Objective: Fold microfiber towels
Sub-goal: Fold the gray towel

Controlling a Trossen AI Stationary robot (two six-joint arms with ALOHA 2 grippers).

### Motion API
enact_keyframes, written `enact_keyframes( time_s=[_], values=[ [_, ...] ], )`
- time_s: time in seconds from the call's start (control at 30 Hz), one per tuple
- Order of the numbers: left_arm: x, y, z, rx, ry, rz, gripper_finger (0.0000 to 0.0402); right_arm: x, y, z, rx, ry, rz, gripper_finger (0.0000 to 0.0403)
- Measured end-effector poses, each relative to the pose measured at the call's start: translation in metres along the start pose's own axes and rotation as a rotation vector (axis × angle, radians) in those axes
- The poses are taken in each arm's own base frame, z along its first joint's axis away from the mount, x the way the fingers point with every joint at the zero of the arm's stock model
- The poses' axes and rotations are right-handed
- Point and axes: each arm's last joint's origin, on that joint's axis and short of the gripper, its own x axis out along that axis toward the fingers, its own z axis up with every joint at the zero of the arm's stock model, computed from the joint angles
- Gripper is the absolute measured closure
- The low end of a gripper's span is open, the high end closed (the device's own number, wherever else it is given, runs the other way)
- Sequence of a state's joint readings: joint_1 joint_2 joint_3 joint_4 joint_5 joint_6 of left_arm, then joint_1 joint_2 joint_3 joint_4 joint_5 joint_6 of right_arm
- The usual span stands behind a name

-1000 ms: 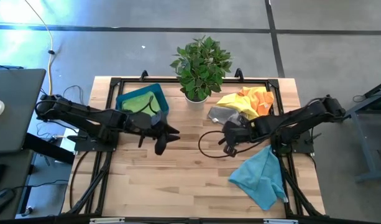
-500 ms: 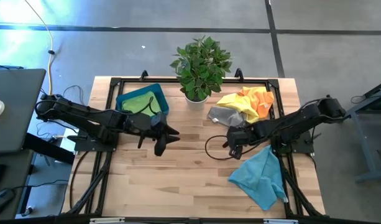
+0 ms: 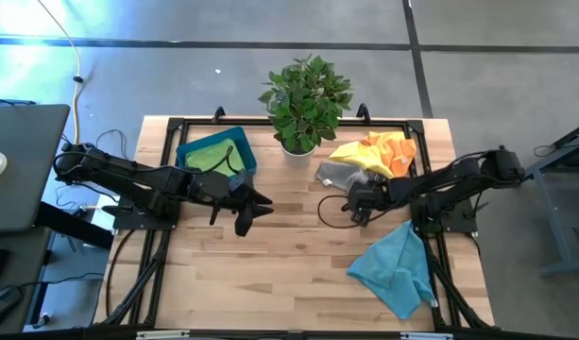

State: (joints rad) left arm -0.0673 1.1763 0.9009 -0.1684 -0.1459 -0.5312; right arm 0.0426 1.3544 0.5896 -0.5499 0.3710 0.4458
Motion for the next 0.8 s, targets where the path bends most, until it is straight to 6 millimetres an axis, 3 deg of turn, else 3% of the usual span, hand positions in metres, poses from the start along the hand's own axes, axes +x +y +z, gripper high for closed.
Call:
enact_keyframes(
  time_s=[0.2, 0.47, 0.67, 0.8],
  values=[
    [0.0, 0.0, 0.0, -0.011, 0.0, 0.0, 0.0275, 0.004, -0.009, 0.006, 0.06, -0.005, 0.003, 0.0224],
    [0.0, 0.0, 0.0, -0.019, 0.0, 0.0, 0.0275, 0.006, -0.011, 0.015, 0.119, -0.034, 0.107, 0.0387],
    [0.0, 0.0, 0.0, -0.044, 0.0, -0.001, 0.0275, 0.005, -0.009, 0.019, 0.203, -0.036, 0.161, 0.0393],
    [0.0, 0.0, 0.0, -0.058, 0.001, -0.001, 0.0275, -0.005, -0.003, 0.033, 0.209, -0.061, 0.264, 0.0398]
  ],
)
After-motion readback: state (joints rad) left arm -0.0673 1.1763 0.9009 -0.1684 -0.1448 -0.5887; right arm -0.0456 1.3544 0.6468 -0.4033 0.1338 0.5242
